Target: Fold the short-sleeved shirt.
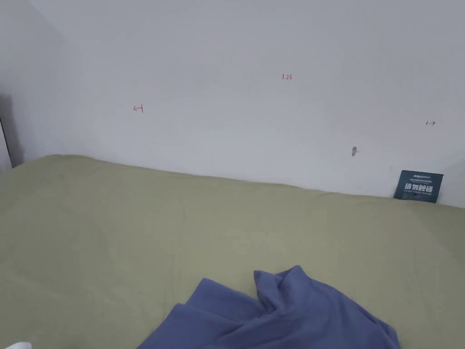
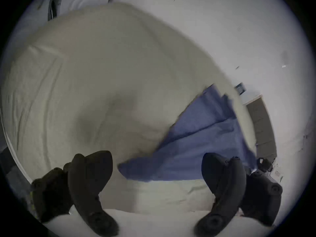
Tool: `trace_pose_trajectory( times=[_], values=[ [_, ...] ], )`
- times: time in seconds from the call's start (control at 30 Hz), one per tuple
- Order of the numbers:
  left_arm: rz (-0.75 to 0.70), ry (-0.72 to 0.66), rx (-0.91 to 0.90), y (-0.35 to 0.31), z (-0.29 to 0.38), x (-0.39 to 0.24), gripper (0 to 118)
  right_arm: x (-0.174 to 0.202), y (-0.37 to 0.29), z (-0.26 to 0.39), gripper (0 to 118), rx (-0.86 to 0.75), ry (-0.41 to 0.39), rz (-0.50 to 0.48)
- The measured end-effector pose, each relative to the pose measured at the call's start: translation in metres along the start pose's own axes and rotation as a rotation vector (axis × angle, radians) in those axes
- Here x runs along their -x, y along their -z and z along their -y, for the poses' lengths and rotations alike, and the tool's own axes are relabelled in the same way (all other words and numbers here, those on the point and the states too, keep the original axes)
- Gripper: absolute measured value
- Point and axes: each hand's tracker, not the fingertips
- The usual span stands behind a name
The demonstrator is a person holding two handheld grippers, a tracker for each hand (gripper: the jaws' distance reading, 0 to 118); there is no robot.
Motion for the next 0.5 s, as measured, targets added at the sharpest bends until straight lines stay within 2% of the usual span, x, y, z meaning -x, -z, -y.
trace_pose_trajectory(
  times=[0.07, 0.1, 0.17, 0.27, 0.3, 0.33, 0.4, 0.43, 0.47, 0.5],
  values=[
    [0.078, 0.024, -0.141, -0.029, 0.006, -0.014, 110, 0.007, -0.033, 0.002, 84, -0.189, -0.029, -0.058],
    [0.052, 0.055, -0.248, -0.046, 0.01, -0.025, 110, 0.018, -0.052, 0.002, 87, -0.274, -0.062, -0.045],
    [-0.017, 0.164, -0.517, -0.084, 0.026, -0.05, 110, 0.041, -0.085, 0.007, 97, -0.407, -0.153, 0.017],
    [-0.082, 0.33, -0.839, -0.123, 0.055, -0.079, 110, 0.074, -0.122, 0.019, 97, -0.532, -0.259, 0.112],
    [-0.089, 0.371, -0.92, -0.131, 0.067, -0.087, 109, 0.084, -0.13, 0.027, 93, -0.545, -0.29, 0.119],
    [-0.097, 0.411, -0.959, -0.138, 0.078, -0.094, 109, 0.092, -0.136, 0.035, 82, -0.561, -0.302, 0.124],
    [-0.118, 0.462, -0.98, -0.147, 0.099, -0.108, 101, 0.103, -0.147, 0.05, 30, -0.568, -0.31, 0.115],
    [-0.111, 0.49, -0.977, -0.15, 0.109, -0.111, 80, 0.11, -0.148, 0.056, 0, -0.554, -0.336, 0.136],
    [-0.094, 0.513, -0.97, -0.152, 0.117, -0.114, 15, 0.116, -0.15, 0.063, 0, -0.545, -0.361, 0.178],
    [-0.088, 0.538, -0.966, -0.151, 0.126, -0.113, 0, 0.121, -0.151, 0.072, 0, -0.546, -0.372, 0.219]
  ],
)
